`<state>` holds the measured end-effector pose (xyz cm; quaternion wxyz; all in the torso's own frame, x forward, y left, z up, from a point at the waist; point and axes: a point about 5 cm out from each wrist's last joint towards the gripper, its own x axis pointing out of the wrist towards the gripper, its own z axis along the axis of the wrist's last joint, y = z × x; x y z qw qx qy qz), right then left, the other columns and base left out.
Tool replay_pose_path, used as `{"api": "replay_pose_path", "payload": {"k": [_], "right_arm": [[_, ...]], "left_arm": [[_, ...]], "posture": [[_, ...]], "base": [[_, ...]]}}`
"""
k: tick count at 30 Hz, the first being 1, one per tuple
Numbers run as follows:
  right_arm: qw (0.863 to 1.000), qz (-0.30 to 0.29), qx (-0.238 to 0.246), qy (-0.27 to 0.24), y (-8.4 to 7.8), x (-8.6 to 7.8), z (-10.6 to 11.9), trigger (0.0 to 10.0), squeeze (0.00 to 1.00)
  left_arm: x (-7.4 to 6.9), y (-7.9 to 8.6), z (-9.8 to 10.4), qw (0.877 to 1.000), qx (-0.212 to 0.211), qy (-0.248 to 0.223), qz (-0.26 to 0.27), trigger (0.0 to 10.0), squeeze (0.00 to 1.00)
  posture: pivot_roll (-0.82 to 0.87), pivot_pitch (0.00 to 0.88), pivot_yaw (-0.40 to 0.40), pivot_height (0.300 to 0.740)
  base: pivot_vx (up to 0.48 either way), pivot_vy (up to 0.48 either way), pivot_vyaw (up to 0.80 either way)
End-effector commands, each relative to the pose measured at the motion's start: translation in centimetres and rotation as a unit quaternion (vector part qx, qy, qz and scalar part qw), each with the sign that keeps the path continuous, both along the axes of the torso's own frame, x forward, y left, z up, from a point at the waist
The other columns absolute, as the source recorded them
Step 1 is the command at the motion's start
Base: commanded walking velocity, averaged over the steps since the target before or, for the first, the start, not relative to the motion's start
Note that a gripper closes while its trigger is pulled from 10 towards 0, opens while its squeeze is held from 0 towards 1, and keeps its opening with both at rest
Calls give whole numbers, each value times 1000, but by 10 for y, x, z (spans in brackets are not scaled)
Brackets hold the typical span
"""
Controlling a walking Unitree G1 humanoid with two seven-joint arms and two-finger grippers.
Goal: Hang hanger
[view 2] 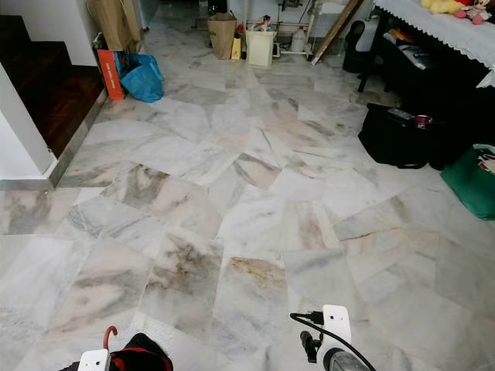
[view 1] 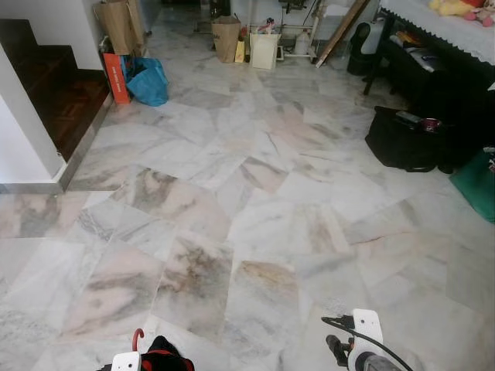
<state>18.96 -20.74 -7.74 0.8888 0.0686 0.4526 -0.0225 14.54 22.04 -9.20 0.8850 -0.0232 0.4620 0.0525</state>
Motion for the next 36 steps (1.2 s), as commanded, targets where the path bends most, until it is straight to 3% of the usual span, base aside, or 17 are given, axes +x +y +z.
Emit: {"api": "replay_pose_path", "payload": {"k": [1, 6, 8, 11, 12, 13, 14, 16, 17, 18, 19, 22, 24, 26, 27, 28, 36], "right_arm": [[1000, -12, 3, 1, -2, -5, -2, 10000, 0], [1000, -3, 5, 4, 0, -9, -4, 10000, 0], [1000, 0, 3, 5, 1, -10, -5, 10000, 0], [1000, -8, 5, -4, 1, -10, -5, 10000, 0], [1000, -8, 5, -4, 1, -10, -5, 10000, 0], [1000, -9, 4, -5, 1, -11, -5, 10000, 0], [1000, -9, 4, -5, 1, -11, -5, 10000, 0], [1000, -7, 3, -5, 0, -11, -4, 10000, 0], [1000, -5, 3, -7, -2, -10, -4, 10000, 0], [1000, -5, 3, -7, -2, -10, -4, 10000, 0], [1000, -1, 2, -10, -5, -9, -2, 10000, 0], [1000, 2, 2, -13, -6, -7, -1, 10000, 0], [1000, 9, -1, -17, -9, -6, 0, 10000, 0], [1000, 11, -2, -20, -11, -5, 1, 10000, 0], [1000, 11, -2, -20, -11, -5, 1, 10000, 0], [1000, 12, -1, -25, -13, -4, 2, 10000, 0], [999, 5, -1, -33, -15, 0, 5, 10000, 0]], "left_arm": [[6, -1, 2, 1000, 3, -5, -11, 10000, 0], [9, 3, 5, 999, 15, -20, -23, 10000, 0], [12, 8, 9, 998, 45, -36, -35, 10000, 0], [24, 22, 22, 990, 86, -105, -25, 10000, 0], [24, 22, 22, 990, 86, -105, -25, 10000, 0], [27, 31, 33, 982, 112, -155, -11, 10000, 0], [27, 31, 33, 982, 112, -155, -11, 10000, 0], [26, 34, 43, 971, 130, -202, -13, 10000, 0], [28, 31, 51, 961, 136, -239, -25, 10000, 0], [28, 31, 51, 961, 136, -239, -25, 10000, 0], [32, 23, 69, 940, 153, -303, -41, 10000, 0], [35, 19, 79, 930, 155, -330, -36, 10000, 0], [48, 10, 103, 906, 163, -391, -13, 10000, 0], [57, 2, 120, 889, 164, -428, 1, 10000, 0], [57, 2, 120, 889, 164, -428, 1, 10000, 0], [63, -9, 132, 878, 157, -453, -5, 10000, 0], [67, -33, 146, 875, 126, -464, -59, 10000, 0]], "posture": [[70, 0, -74, 716], [73, 0, -67, 716], [66, 0, -57, 716], [62, 0, -40, 716], [62, 0, -40, 716], [68, 0, -43, 716], [68, 0, -43, 716], [74, 0, -50, 716], [75, 0, -66, 716], [75, 0, -66, 716], [81, 0, -78, 716], [88, 0, -90, 716], [90, 0, -105, 716], [84, 0, -113, 716], [84, 0, -113, 716], [82, 0, -117, 716], [66, 15, -118, 716]], "base": [[0, 0, 0], [0, 0, 0], [0, 0, 0], [0, 0, 0], [0, 0, 0], [0, 0, 0], [0, 0, 0], [0, 0, 0], [0, 0, 0], [0, 0, 0], [0, 0, 0], [0, 0, 0], [0, 0, 0], [0, 0, 0], [0, 0, 0], [0, 0, 0], [0, 0, 0]]}}
